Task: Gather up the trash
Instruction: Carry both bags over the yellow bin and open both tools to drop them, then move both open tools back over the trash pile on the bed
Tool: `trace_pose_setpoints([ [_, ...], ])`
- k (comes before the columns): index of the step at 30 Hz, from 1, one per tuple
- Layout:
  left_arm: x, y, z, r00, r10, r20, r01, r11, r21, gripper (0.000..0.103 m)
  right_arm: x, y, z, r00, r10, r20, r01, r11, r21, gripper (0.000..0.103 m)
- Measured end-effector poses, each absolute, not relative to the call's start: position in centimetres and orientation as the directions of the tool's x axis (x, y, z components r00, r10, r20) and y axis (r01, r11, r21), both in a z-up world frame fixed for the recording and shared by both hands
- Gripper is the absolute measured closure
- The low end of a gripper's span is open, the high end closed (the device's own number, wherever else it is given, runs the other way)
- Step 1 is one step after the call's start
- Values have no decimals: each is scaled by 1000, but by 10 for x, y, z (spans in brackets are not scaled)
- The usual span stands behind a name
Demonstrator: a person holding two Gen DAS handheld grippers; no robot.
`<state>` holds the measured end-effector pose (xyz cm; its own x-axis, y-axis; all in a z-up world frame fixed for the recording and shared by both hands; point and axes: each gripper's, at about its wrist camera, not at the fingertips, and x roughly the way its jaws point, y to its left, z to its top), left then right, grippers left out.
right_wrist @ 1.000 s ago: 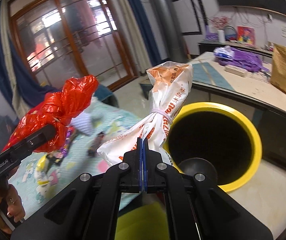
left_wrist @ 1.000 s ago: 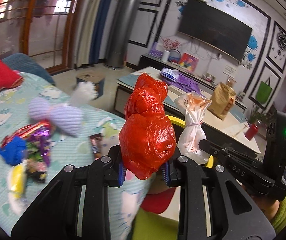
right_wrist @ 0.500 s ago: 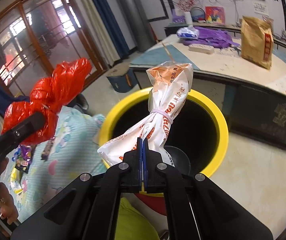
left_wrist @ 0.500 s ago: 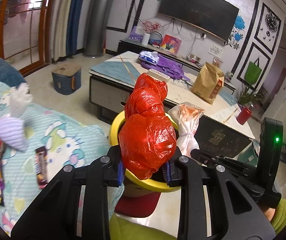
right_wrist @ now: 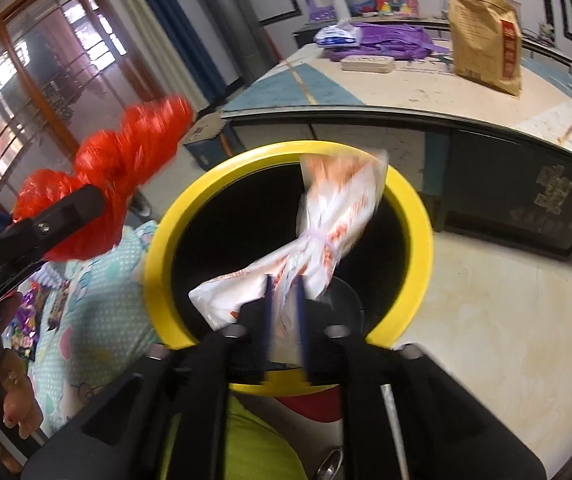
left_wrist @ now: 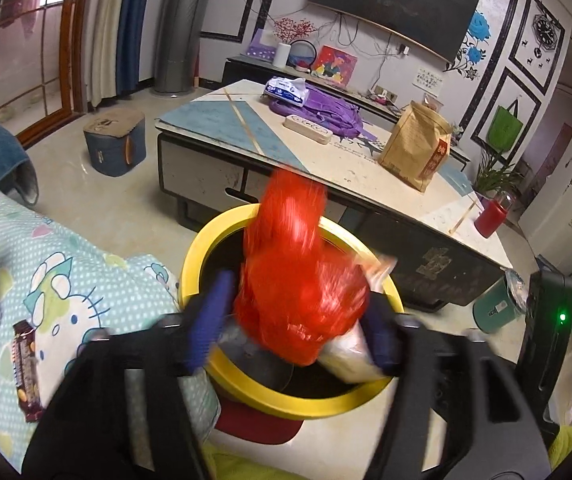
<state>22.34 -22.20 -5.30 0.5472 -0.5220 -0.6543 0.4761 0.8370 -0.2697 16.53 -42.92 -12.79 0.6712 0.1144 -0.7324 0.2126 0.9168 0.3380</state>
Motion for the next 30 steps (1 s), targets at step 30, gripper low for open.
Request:
trace_pose_setpoints([
  [30,173,-118,-7,762,-332,-556,243,943,-229,11,144,-381,-67,787,178,-590,23,948,316,42],
])
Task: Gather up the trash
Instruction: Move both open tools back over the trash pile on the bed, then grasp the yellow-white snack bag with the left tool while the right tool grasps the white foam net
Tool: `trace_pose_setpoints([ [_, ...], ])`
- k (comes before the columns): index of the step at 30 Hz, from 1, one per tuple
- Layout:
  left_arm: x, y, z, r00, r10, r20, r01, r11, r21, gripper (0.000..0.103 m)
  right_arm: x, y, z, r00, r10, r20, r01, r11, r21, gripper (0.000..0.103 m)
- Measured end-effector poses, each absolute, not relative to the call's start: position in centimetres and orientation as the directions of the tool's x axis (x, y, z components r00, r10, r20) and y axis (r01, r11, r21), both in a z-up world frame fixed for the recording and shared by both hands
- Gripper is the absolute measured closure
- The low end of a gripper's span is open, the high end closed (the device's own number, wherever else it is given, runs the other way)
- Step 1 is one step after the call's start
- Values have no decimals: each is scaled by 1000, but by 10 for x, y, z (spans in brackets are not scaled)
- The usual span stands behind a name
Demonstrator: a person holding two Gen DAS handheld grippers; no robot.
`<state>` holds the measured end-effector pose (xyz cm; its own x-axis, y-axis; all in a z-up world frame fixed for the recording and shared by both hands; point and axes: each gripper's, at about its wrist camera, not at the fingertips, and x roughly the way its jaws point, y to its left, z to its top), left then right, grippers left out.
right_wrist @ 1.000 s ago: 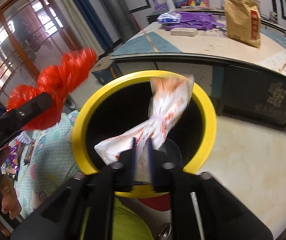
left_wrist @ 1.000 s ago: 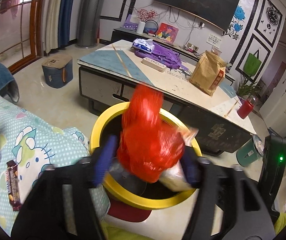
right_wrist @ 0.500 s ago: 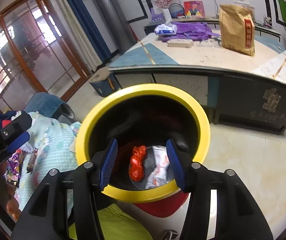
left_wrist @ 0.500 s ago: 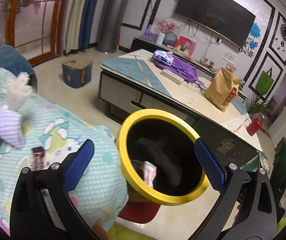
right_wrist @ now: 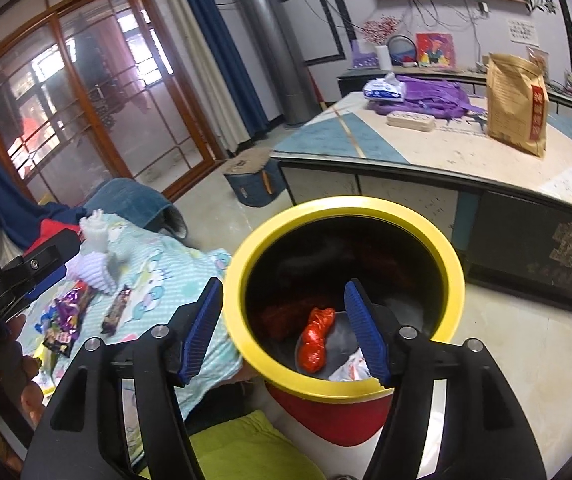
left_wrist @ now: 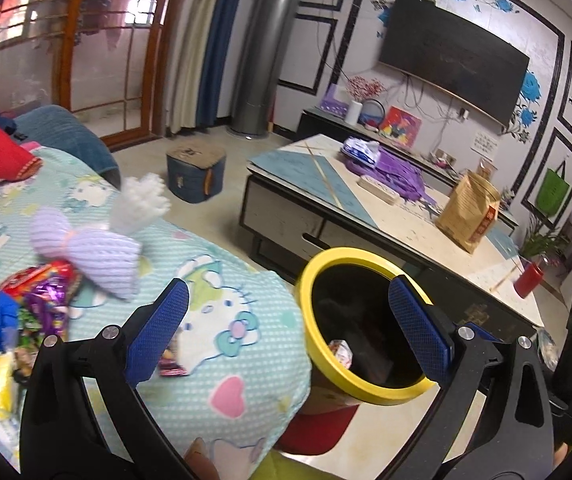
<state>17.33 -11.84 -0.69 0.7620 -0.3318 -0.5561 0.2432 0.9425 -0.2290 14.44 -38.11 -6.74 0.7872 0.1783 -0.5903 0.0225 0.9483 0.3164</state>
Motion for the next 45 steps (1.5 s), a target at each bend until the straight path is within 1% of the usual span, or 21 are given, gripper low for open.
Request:
trace_pose_setpoints([
  [3,166,-108,-4,777,-312,-547,222,948,-226,11,142,-373,-63,791,193,-581,-1,949,314,39],
  [10,155,-78,-1,806,-261,-531,153,959,-240,11,136,-352,-57,787,240,-568,-64,948,312,36],
  [12,151,-70,1,820,-239,-520,133,964,-232,11,134,-345,-54,788,257,-559,-88,946,311,34],
  [26,129,-6,6,859,-112,-499,-3,975,-224,11,139,-288,-44,759,343,-554,-217,935,282,29],
  [36,113,37,-4,849,-47,-527,-86,971,-225,11,167,-237,-32,748,391,-537,-302,920,249,23],
  [45,107,68,-22,811,-27,-585,-139,962,-236,11,226,-189,-33,716,426,-553,-342,905,254,22],
])
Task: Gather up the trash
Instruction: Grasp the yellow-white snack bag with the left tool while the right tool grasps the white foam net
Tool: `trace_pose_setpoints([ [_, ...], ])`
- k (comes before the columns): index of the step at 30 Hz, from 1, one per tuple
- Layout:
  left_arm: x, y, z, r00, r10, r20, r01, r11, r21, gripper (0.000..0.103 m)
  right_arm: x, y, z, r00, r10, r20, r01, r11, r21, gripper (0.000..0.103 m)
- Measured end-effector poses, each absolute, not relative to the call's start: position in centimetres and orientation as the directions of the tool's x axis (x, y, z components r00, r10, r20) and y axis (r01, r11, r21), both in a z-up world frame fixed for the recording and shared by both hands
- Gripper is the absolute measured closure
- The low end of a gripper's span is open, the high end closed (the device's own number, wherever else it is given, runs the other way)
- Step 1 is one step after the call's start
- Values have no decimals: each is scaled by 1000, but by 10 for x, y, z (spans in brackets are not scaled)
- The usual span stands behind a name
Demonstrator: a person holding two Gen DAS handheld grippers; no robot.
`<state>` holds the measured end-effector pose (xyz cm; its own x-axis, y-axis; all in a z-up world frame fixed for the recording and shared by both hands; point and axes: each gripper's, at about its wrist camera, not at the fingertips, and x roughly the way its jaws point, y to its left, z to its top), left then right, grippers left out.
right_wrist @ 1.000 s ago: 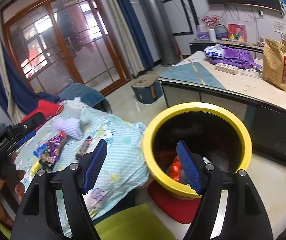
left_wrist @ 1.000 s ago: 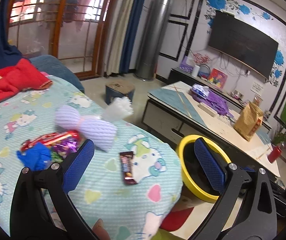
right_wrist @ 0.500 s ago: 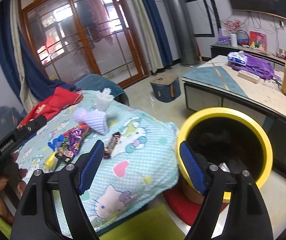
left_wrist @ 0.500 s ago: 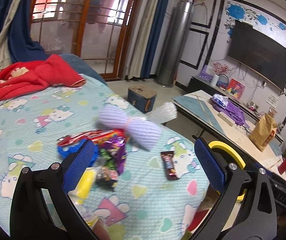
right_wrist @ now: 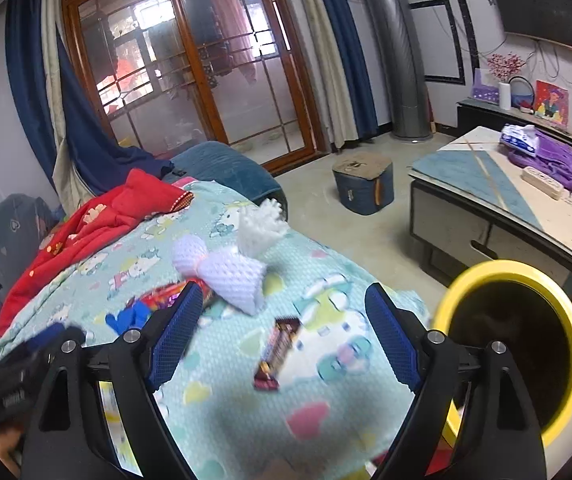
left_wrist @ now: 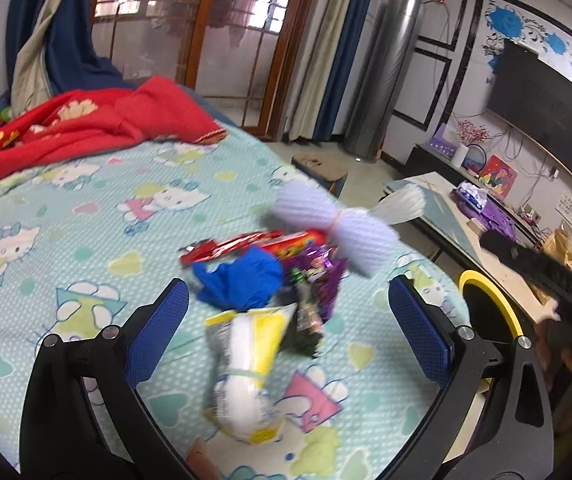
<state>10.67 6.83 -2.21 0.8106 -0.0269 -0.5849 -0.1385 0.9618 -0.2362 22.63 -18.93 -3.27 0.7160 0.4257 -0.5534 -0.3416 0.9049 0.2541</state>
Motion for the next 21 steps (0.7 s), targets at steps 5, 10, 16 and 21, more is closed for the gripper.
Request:
trace_pose_setpoints([
  [5,108,82,-37,778,-57,-626,-144,954,-265,11,261,-169,-37,701,433,-566,-345,901,261,22],
  [10,108,90,-54,742,-93,-664,-133,950,-281,11,304,-153,-51,654,446,-611,-336,895,293,22],
  [16,107,94,-74,697,-152,-700,-122,938,-324,11,336,-149,-64,610,483,-629,-308,875,373,23],
  [21,107,91,-78,684,-188,-704,-94,936,-340,17,338,-145,-64,569,551,-610,-361,834,418,69],
])
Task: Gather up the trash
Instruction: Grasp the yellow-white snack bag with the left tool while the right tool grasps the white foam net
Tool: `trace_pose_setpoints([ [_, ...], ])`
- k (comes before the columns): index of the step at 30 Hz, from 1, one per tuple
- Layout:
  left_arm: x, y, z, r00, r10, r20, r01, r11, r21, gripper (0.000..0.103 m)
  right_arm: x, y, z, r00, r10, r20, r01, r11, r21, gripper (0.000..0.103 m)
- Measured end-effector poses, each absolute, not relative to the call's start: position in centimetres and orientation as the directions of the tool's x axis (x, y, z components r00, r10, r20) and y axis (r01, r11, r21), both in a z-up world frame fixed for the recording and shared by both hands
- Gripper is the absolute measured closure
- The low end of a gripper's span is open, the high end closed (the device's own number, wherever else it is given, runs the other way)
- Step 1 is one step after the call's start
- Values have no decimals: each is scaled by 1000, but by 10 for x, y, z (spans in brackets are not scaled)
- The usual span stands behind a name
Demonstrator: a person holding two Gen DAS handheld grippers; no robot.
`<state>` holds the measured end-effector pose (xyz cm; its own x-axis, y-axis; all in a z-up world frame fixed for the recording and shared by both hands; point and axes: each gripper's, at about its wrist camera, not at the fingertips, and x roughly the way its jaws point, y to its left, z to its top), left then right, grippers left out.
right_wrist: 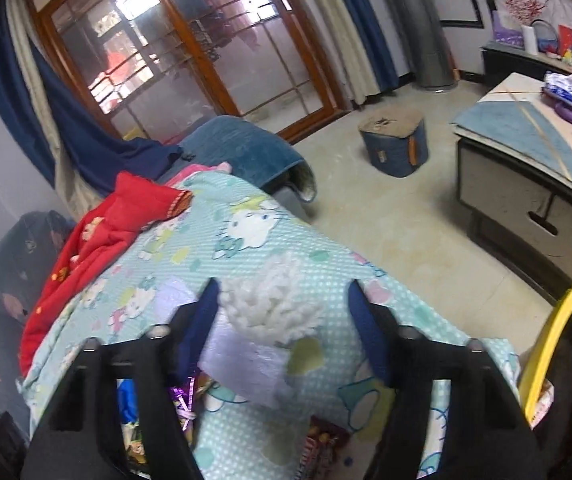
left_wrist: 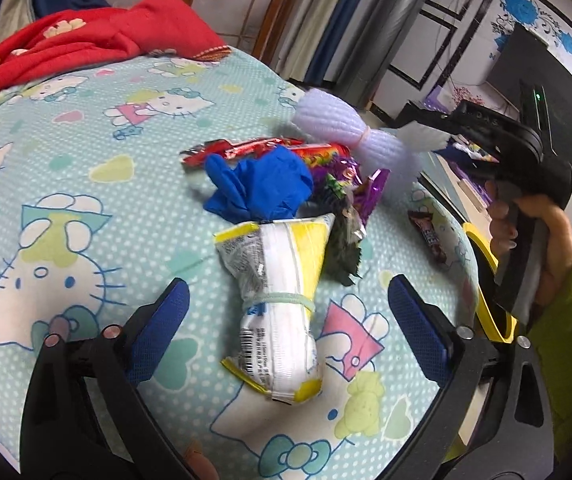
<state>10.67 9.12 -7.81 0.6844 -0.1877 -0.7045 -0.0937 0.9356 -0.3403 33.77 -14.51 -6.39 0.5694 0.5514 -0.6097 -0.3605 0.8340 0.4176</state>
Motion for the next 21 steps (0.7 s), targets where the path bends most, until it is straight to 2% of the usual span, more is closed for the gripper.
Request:
trace_pose_setpoints([
  [1,106,90,-78,683,-193,-705,-87,936,-341,19,335,-144,-64,561,559,-610,-373,829,417,75],
  [3,107,88,-79,677,-205,-707,-75,936,-343,28,327,-145,-61,561,566,-604,-389,824,412,79],
  [10,111,87,-86,630,-252,-735,-69,924,-375,50,291,-151,-48,572,583,-577,-435,812,388,80],
  [13,109,93,-86,623,-253,-740,-87,918,-388,76,273,-156,-44,578,589,-565,-443,808,389,80],
  [21,99,106,-68,662,-249,-707,-92,909,-407,78,233,-175,-36,599,592,-538,-438,806,399,80],
])
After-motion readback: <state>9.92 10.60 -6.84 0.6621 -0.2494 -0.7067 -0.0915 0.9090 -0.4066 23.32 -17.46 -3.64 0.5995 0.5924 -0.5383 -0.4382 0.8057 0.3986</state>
